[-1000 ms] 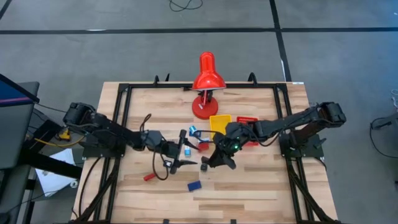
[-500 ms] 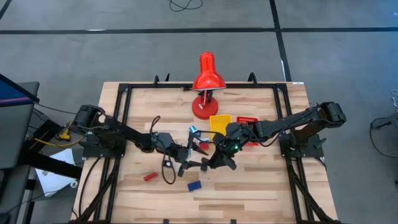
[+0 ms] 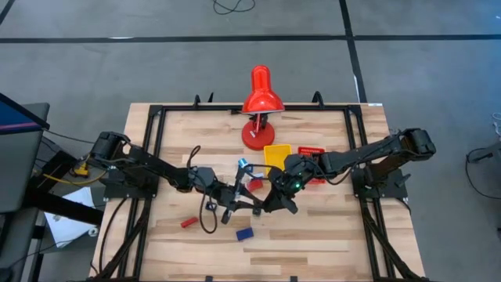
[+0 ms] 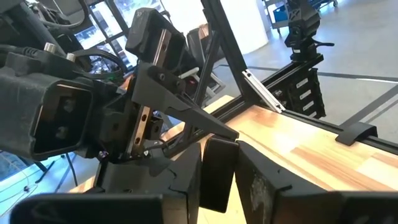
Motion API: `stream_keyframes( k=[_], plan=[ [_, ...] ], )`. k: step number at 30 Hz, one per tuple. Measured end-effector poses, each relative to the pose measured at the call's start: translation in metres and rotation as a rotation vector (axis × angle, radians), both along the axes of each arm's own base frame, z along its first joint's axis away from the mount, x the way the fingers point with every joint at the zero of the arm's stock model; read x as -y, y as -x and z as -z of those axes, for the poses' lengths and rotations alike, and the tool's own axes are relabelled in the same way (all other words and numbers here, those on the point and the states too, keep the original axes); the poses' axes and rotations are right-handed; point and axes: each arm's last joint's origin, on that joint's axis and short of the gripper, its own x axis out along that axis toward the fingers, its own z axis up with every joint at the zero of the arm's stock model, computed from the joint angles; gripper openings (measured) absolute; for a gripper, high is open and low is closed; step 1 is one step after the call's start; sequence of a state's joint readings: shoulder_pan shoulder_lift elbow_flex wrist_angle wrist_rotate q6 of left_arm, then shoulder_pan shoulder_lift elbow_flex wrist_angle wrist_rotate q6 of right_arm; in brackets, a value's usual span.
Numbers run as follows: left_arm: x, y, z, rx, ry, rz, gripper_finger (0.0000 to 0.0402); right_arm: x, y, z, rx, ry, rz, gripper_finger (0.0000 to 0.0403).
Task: Pick & Place Office items
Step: Put the black digital clock into the yellow bin
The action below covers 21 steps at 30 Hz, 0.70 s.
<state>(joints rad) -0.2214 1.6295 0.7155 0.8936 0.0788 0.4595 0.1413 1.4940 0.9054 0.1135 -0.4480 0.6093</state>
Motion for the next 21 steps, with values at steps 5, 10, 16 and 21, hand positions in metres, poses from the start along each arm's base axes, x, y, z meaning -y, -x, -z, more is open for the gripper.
stream_keyframes(
  k=[5, 10, 16, 21],
  plan=[
    [0.0002, -0.0009, 0.0031, -0.018, 0.011, -0.001, 0.0101, 0.0000, 0.0001, 0.0012, -0.004, 0.006, 0.002, 0.0149],
    [0.0001, -0.0010, 0.0039, -0.019, -0.013, -0.001, 0.0088, 0.0000, 0.0002, 0.0014, -0.005, 0.008, 0.000, 0.0151],
    [0.0000, -0.0010, 0.0048, -0.027, -0.025, -0.002, 0.0077, -0.0001, 0.0003, 0.0015, -0.007, 0.004, -0.001, 0.0150],
    [0.0000, -0.0009, 0.0056, -0.037, -0.021, -0.003, 0.0087, 0.0000, 0.0003, 0.0016, -0.008, 0.006, 0.002, 0.0151]
  ],
)
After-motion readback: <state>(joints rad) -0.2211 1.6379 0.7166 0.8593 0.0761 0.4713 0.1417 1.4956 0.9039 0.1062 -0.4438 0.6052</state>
